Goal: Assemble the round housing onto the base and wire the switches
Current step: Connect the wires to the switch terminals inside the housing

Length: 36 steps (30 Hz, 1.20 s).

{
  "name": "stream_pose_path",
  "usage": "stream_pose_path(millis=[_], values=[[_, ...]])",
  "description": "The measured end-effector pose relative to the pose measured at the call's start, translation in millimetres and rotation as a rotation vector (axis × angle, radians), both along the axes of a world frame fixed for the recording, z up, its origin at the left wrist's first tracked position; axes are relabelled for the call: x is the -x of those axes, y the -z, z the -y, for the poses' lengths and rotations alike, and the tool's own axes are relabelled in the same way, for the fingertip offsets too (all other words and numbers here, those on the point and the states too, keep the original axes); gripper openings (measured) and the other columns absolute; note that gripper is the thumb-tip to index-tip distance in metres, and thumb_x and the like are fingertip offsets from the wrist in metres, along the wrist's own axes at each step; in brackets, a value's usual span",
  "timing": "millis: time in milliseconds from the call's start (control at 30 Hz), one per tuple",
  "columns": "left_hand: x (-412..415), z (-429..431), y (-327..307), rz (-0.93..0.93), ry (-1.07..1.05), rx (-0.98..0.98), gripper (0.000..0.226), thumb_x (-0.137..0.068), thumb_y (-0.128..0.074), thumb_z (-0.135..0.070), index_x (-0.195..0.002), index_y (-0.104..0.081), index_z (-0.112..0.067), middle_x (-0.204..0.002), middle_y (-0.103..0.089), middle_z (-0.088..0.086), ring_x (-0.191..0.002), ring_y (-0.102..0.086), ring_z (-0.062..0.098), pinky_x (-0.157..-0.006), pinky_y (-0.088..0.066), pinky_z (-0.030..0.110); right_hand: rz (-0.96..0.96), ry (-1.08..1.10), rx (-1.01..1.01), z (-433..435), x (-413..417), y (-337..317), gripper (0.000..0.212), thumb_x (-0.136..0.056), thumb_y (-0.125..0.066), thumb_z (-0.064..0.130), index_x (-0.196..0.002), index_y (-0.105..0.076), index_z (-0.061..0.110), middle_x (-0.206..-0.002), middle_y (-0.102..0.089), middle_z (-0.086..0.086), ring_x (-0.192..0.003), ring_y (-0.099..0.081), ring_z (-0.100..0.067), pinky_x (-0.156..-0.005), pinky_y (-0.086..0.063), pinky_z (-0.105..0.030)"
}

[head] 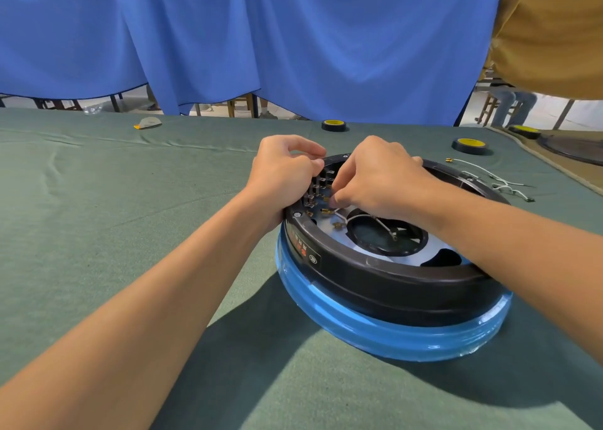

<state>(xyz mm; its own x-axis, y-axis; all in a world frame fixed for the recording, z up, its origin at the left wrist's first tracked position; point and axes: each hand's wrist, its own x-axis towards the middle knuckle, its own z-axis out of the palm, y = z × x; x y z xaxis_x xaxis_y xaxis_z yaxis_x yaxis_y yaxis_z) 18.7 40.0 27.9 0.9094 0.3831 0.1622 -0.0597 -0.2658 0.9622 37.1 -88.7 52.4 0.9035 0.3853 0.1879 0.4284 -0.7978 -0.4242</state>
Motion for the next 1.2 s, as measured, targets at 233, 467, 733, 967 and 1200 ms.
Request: stream_pose_path(millis=[233, 467, 733, 967, 1200], values=[[-0.4, -0.6, 0.0, -0.003, 0.004, 0.008, 0.013, -0.090, -0.065, -0.007, -0.094, -0.073, -0.016, -0.098, -0.074, 0.005, -0.095, -0.070, 0.029, -0.087, -0.057, 0.049, -0.027, 0.014, -0.031, -0.5, -2.1, 0.0, 0.005, -0.077, -0.079, 0.022, -0.076, -0.076, 0.025, -0.080, -0.065, 0.009, -0.106, -0.051, -0.023, -0.090, -0.035, -0.039], [-0.6, -0.1, 0.5, 0.003, -0.005, 0.025, 0.013, -0.089, -0.065, -0.006, -0.093, -0.073, -0.016, -0.097, -0.074, 0.005, -0.096, -0.070, 0.032, -0.085, -0.058, 0.050, -0.036, 0.035, -0.066, -3.3, 2.6, -1.7, 0.010, -0.077, -0.074, 0.011, -0.078, -0.077, 0.020, -0.087, -0.068, 0.001, -0.107, -0.054, -0.025, -0.098, -0.042, -0.048], [-2.7, -0.5, 1.4, 0.002, -0.013, 0.041, 0.013, -0.090, -0.065, -0.007, -0.093, -0.073, -0.017, -0.099, -0.073, 0.006, -0.093, -0.071, 0.029, -0.082, -0.060, 0.048, -0.031, 0.041, -0.106, -6.0, 6.4, -1.4, 0.013, -0.079, -0.069, 0.006, -0.079, -0.076, 0.016, -0.085, -0.067, -0.001, -0.101, -0.056, -0.026, -0.095, -0.045, -0.048], [-3.4, -1.0, 0.9, -0.005, 0.001, 0.042, 0.013, -0.091, -0.064, -0.006, -0.097, -0.072, -0.015, -0.102, -0.072, 0.006, -0.091, -0.071, 0.027, -0.079, -0.061, 0.045, -0.029, 0.068, -0.153, -9.7, 3.9, 2.1, 0.012, -0.080, -0.069, 0.008, -0.081, -0.076, 0.018, -0.087, -0.067, -0.002, -0.099, -0.058, -0.026, -0.094, -0.047, -0.047], [-4.2, -2.2, 0.9, -0.005, 0.018, 0.057, 0.016, -0.091, -0.063, -0.005, -0.099, -0.071, -0.016, -0.102, -0.073, 0.004, -0.090, -0.072, 0.025, -0.078, -0.061, 0.044, -0.057, 0.070, -0.180, -9.7, 0.9, 4.0, 0.011, -0.082, -0.070, 0.009, -0.081, -0.075, 0.018, -0.089, -0.068, -0.002, -0.100, -0.058, -0.025, -0.096, -0.046, -0.047]])
